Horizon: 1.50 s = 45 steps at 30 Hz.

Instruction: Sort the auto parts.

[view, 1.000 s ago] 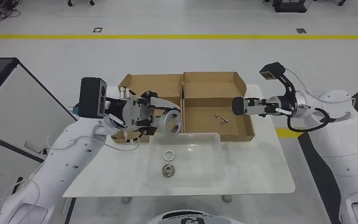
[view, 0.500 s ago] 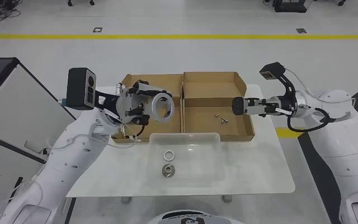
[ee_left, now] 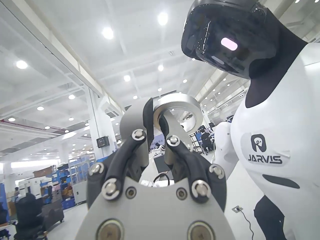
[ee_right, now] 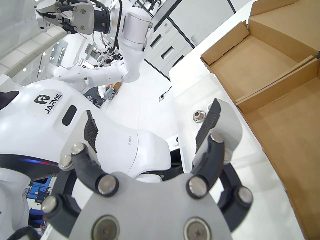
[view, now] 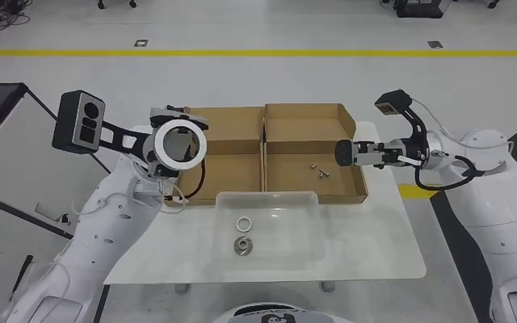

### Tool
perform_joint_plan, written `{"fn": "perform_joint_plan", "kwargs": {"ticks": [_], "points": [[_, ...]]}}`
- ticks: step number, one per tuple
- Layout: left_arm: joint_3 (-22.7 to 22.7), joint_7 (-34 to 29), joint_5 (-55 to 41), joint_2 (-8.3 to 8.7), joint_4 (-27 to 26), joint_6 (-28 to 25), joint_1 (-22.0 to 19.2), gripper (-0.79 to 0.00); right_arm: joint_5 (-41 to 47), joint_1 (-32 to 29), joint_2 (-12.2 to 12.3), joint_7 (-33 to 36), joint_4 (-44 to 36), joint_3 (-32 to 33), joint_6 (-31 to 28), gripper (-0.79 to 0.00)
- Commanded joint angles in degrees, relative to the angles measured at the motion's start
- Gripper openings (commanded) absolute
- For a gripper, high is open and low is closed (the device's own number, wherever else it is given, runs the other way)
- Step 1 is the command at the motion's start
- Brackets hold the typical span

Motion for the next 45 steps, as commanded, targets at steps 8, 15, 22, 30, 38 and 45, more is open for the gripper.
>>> {"fn": "perform_joint_plan", "kwargs": {"ticks": [8,15,22,30,38,45], "points": [[-2.73,-2.1,3.79,-1.26,2.32,-1.63,1.1,-0.785,0.0,0.0,0.0,0.0,0.0,0.0,0.0,0.0],[-2.86,-7.91,7.78,-1.61,2.39,-1.27,0.82,-0.785,0.0,0.0,0.0,0.0,0.0,0.0,0.0,0.0],[-2.49,-14.23,6.26,-1.95,1.65,-1.07,0.47,-0.785,0.0,0.0,0.0,0.0,0.0,0.0,0.0,0.0],[-0.65,-3.71,3.43,-3.17,-0.3,-1.63,-0.45,-0.785,0.0,0.0,0.0,0.0,0.0,0.0,0.0,0.0],[-0.08,-1.62,-5.42,-5.32,-2.93,-1.63,-0.98,-0.785,0.0,0.0,0.0,0.0,0.0,0.0,0.0,0.0],[0.08,-1.63,-6.41,-7.18,-2.25,-1.63,-0.5,-0.785,0.0,0.0,0.0,0.0,0.0,0.0,0.0,0.0]]}}
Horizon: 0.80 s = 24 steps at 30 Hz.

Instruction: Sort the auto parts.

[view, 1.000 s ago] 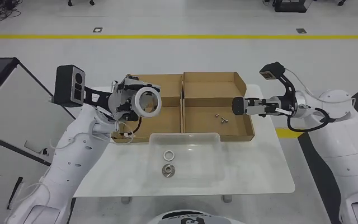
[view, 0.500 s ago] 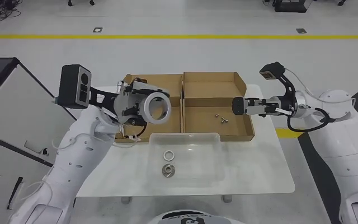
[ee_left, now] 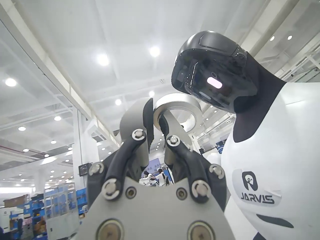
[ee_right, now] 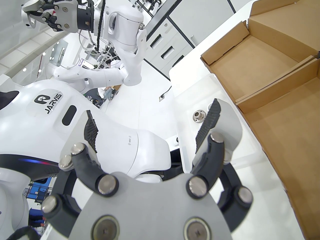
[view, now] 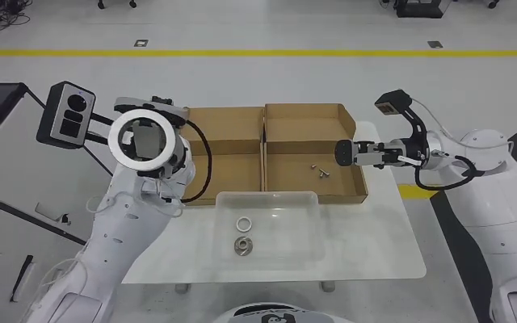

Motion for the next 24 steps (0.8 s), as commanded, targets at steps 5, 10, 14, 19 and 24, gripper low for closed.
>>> {"fn": "perform_joint_plan", "kwargs": {"ticks": [5,10,14,19,24], "points": [[0.24,-0.01,0.81,-0.18,0.3,0.0,-0.08,-0.785,0.0,0.0,0.0,0.0,0.0,0.0,0.0,0.0],[0.24,-0.01,0.81,-0.18,0.3,0.0,-0.08,-0.785,0.0,0.0,0.0,0.0,0.0,0.0,0.0,0.0],[0.24,-0.01,0.81,-0.18,0.3,0.0,-0.08,-0.785,0.0,0.0,0.0,0.0,0.0,0.0,0.0,0.0],[0.85,-3.84,1.05,-0.38,-0.69,1.24,-0.22,-0.785,0.0,0.0,0.0,0.0,0.0,0.0,0.0,0.0],[2.5,-10.74,-1.77,-1.01,2.45,4.0,-2.4,-0.785,0.0,0.0,0.0,0.0,0.0,0.0,0.0,0.0]]}}
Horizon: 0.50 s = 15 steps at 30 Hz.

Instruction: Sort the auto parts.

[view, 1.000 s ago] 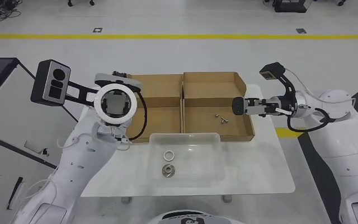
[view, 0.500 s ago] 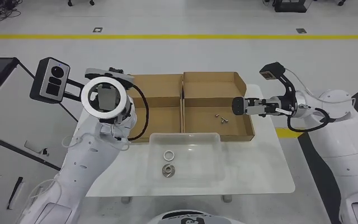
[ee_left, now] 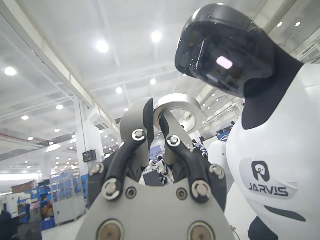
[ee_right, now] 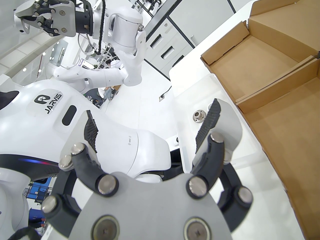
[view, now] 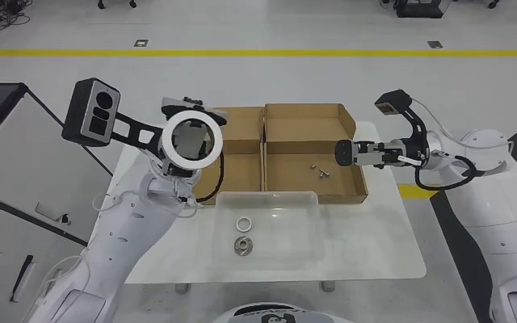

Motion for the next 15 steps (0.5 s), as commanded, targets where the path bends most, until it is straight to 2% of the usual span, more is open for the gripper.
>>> {"fn": "perform_joint_plan", "kwargs": {"ticks": [1,9,15], "points": [[0.64,-3.38,-1.22,-0.22,1.76,0.98,-1.0,-0.785,0.0,0.0,0.0,0.0,0.0,0.0,0.0,0.0],[2.98,-10.55,-2.57,-1.17,4.0,2.83,-1.94,-0.785,0.0,0.0,0.0,0.0,0.0,0.0,0.0,0.0],[2.56,-14.15,-1.68,-2.0,7.79,7.48,-4.4,-0.785,0.0,0.0,0.0,0.0,0.0,0.0,0.0,0.0]]}}
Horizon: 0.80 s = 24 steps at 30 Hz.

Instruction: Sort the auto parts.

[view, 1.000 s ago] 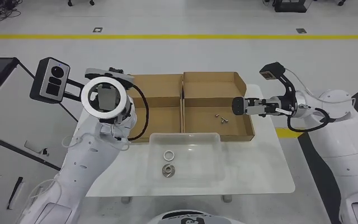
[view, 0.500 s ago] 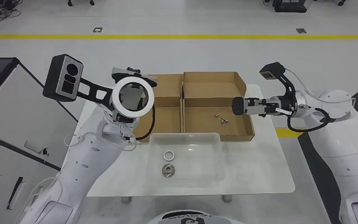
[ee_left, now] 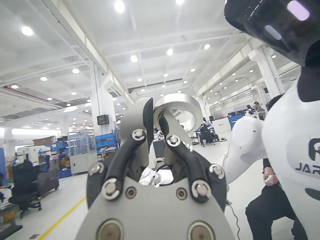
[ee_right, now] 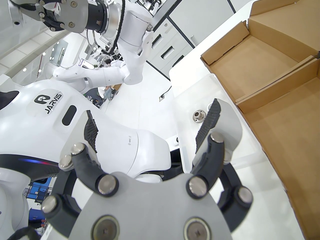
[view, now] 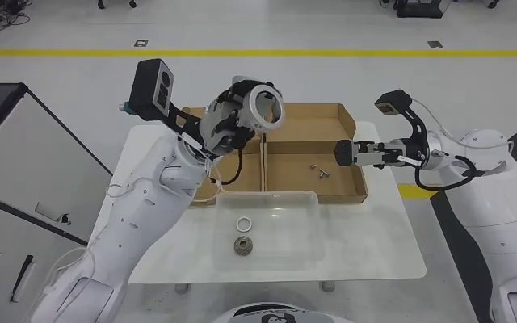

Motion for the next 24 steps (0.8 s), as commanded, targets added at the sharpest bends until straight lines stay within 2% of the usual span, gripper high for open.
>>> {"fn": "perform_joint_plan", "kwargs": {"ticks": [1,5,8,11,19,24], "points": [[-0.29,-2.43,0.67,-0.21,1.89,1.86,-1.35,-0.785,0.0,0.0,0.0,0.0,0.0,0.0,0.0,0.0],[-1.53,-8.4,2.63,-0.26,6.05,4.87,-3.42,-0.785,0.0,0.0,0.0,0.0,0.0,0.0,0.0,0.0],[-2.83,-11.48,2.63,-0.14,6.68,6.59,-3.28,-0.785,0.0,0.0,0.0,0.0,0.0,0.0,0.0,0.0],[-4.25,-14.08,3.59,0.2,6.28,7.6,-1.47,-0.785,0.0,0.0,0.0,0.0,0.0,0.0,0.0,0.0],[-8.75,-19.03,4.12,1.35,2.48,10.25,6.9,-0.785,0.0,0.0,0.0,0.0,0.0,0.0,0.0,0.0],[-11.93,-24.17,6.88,2.08,1.08,10.95,8.5,-0.785,0.0,0.0,0.0,0.0,0.0,0.0,0.0,0.0]]}}
